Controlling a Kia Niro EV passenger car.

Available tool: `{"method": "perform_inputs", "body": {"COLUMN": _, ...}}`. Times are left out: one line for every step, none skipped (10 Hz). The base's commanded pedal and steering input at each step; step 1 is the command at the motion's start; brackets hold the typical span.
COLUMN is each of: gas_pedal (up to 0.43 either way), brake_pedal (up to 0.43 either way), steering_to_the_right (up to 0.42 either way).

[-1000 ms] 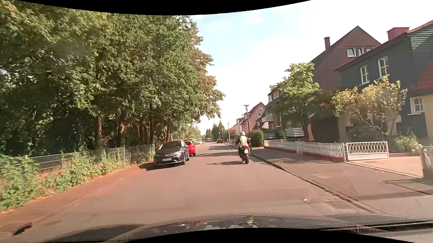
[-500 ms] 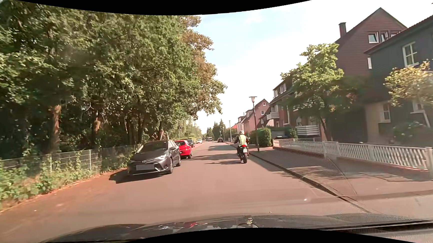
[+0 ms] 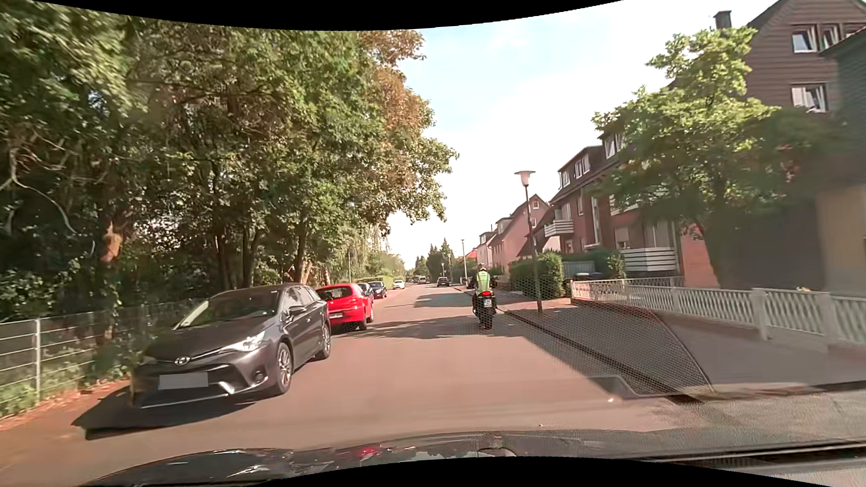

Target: Follow the waypoints while adhering to traffic rules and regulations

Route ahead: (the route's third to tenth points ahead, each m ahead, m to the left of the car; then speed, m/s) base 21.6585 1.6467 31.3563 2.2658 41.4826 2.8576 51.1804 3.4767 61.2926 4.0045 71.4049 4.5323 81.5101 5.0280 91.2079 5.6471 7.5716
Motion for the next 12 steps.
{"method": "perform_inputs", "body": {"gas_pedal": 0.110, "brake_pedal": 0.000, "steering_to_the_right": -0.010}}
{"method": "perform_inputs", "body": {"gas_pedal": 0.110, "brake_pedal": 0.000, "steering_to_the_right": -0.009}}
{"method": "perform_inputs", "body": {"gas_pedal": 0.110, "brake_pedal": 0.000, "steering_to_the_right": -0.006}}
{"method": "perform_inputs", "body": {"gas_pedal": 0.110, "brake_pedal": 0.000, "steering_to_the_right": -0.005}}
{"method": "perform_inputs", "body": {"gas_pedal": 0.110, "brake_pedal": 0.000, "steering_to_the_right": -0.005}}
{"method": "perform_inputs", "body": {"gas_pedal": 0.110, "brake_pedal": 0.000, "steering_to_the_right": -0.005}}
{"method": "perform_inputs", "body": {"gas_pedal": 0.110, "brake_pedal": 0.000, "steering_to_the_right": -0.006}}
{"method": "perform_inputs", "body": {"gas_pedal": 0.110, "brake_pedal": 0.000, "steering_to_the_right": -0.007}}
{"method": "perform_inputs", "body": {"gas_pedal": 0.110, "brake_pedal": 0.000, "steering_to_the_right": -0.006}}
{"method": "perform_inputs", "body": {"gas_pedal": 0.110, "brake_pedal": 0.000, "steering_to_the_right": -0.007}}
{"method": "perform_inputs", "body": {"gas_pedal": 0.110, "brake_pedal": 0.000, "steering_to_the_right": -0.007}}
{"method": "perform_inputs", "body": {"gas_pedal": 0.118, "brake_pedal": 0.000, "steering_to_the_right": -0.008}}
